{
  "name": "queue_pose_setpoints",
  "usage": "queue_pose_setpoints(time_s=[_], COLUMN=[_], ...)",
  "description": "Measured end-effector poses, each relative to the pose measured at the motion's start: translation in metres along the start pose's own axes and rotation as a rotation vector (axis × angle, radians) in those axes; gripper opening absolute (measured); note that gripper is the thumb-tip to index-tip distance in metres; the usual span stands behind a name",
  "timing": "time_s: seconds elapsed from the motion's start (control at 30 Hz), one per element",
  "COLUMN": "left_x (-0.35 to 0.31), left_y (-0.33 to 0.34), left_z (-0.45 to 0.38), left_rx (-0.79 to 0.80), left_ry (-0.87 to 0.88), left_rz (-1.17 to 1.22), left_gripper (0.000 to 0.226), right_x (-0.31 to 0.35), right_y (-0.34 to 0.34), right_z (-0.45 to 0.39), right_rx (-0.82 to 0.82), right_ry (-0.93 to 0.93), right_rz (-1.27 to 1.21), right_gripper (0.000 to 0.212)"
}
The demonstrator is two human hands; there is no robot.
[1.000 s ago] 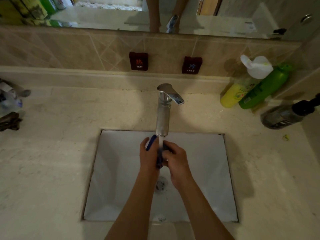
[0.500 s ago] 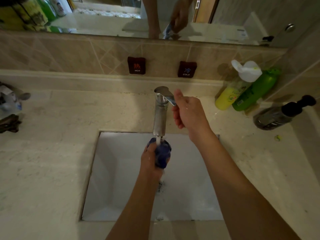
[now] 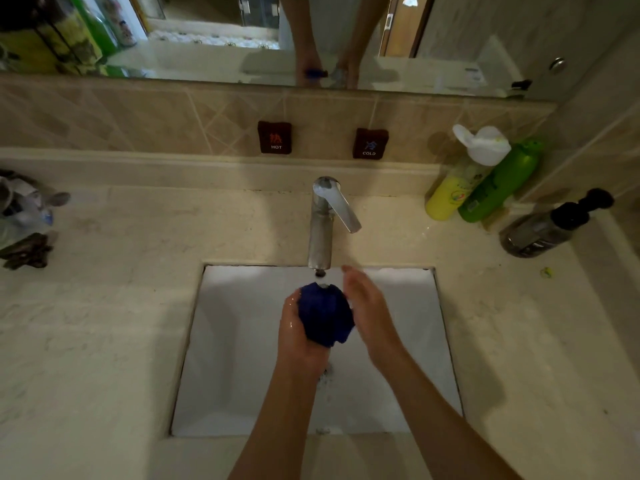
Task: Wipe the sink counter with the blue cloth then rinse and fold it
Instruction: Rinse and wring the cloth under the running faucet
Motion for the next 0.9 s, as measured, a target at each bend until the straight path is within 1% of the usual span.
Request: queue_pose_setpoints(time_s=[0.07, 0.1, 0.17, 0.2, 0.23, 0.3, 0.33, 0.37, 0.43, 0.47, 0.5, 0.57, 0.63, 0.67, 0.73, 0.8, 0.9], left_x=[0.005, 0.005, 0.002, 0.000, -0.002, 0.002, 0.005, 0.007, 0.005, 0.004, 0.002, -0.003, -0.010, -0.011, -0.013, -0.019, -0.035], left_y=[0.007, 0.011, 0.014, 0.017, 0.019, 0.022, 0.022, 0.023, 0.019, 0.016, 0.014, 0.017, 0.021, 0.024, 0.031, 0.035, 0.040], left_z=[0.014, 0.018, 0.022, 0.024, 0.026, 0.029, 0.032, 0.036, 0.046, 0.049, 0.051, 0.056, 0.061, 0.064, 0.068, 0.068, 0.069], left_rx=[-0.057, -0.062, -0.041, -0.031, -0.028, 0.003, 0.022, 0.039, 0.056, 0.087, 0.150, 0.301, 0.389, 0.419, 0.473, 0.519, 0.574], left_ry=[0.023, 0.042, 0.086, 0.092, 0.089, 0.064, 0.056, 0.051, 0.013, -0.036, -0.097, -0.240, -0.336, -0.383, -0.456, -0.475, -0.433], left_rz=[-0.070, -0.167, -0.432, -0.555, -0.637, -0.705, -0.703, -0.675, -0.596, -0.559, -0.523, -0.420, -0.340, -0.342, -0.367, -0.330, -0.292], left_gripper=[0.028, 0.028, 0.036, 0.043, 0.049, 0.054, 0.056, 0.059, 0.068, 0.069, 0.065, 0.059, 0.069, 0.074, 0.074, 0.072, 0.069], right_x=[-0.014, -0.019, -0.025, -0.027, -0.027, -0.027, -0.026, -0.026, -0.022, -0.017, -0.010, 0.008, 0.024, 0.030, 0.046, 0.064, 0.080], right_y=[0.024, 0.031, 0.037, 0.039, 0.038, 0.033, 0.029, 0.026, 0.023, 0.022, 0.022, 0.023, 0.027, 0.029, 0.034, 0.038, 0.039], right_z=[0.012, 0.015, 0.020, 0.020, 0.020, 0.019, 0.020, 0.020, 0.018, 0.016, 0.014, 0.015, 0.020, 0.022, 0.026, 0.031, 0.036], right_rx=[0.090, 0.086, 0.068, 0.075, 0.082, 0.046, 0.013, -0.013, 0.016, 0.065, 0.129, 0.262, 0.373, 0.411, 0.482, 0.557, 0.660], right_ry=[0.014, 0.037, 0.099, 0.112, 0.112, 0.087, 0.082, 0.088, 0.063, 0.026, -0.018, -0.094, -0.145, -0.157, -0.182, -0.219, -0.256], right_rz=[-0.044, -0.140, -0.377, -0.449, -0.468, -0.459, -0.466, -0.490, -0.533, -0.525, -0.498, -0.402, -0.300, -0.247, -0.130, -0.011, 0.192], right_gripper=[0.036, 0.033, 0.020, 0.018, 0.017, 0.015, 0.018, 0.027, 0.039, 0.039, 0.035, 0.022, 0.008, 0.006, 0.011, 0.011, 0.010])
Point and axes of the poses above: each hand's wrist, its own z-axis away from the middle knuckle, its own y-axis out of the palm, x = y × z, the point moved 7 cm from there along -z, towards the middle knuckle, and after that the axes turned 12 degrees about x, right-handed, at the moved point
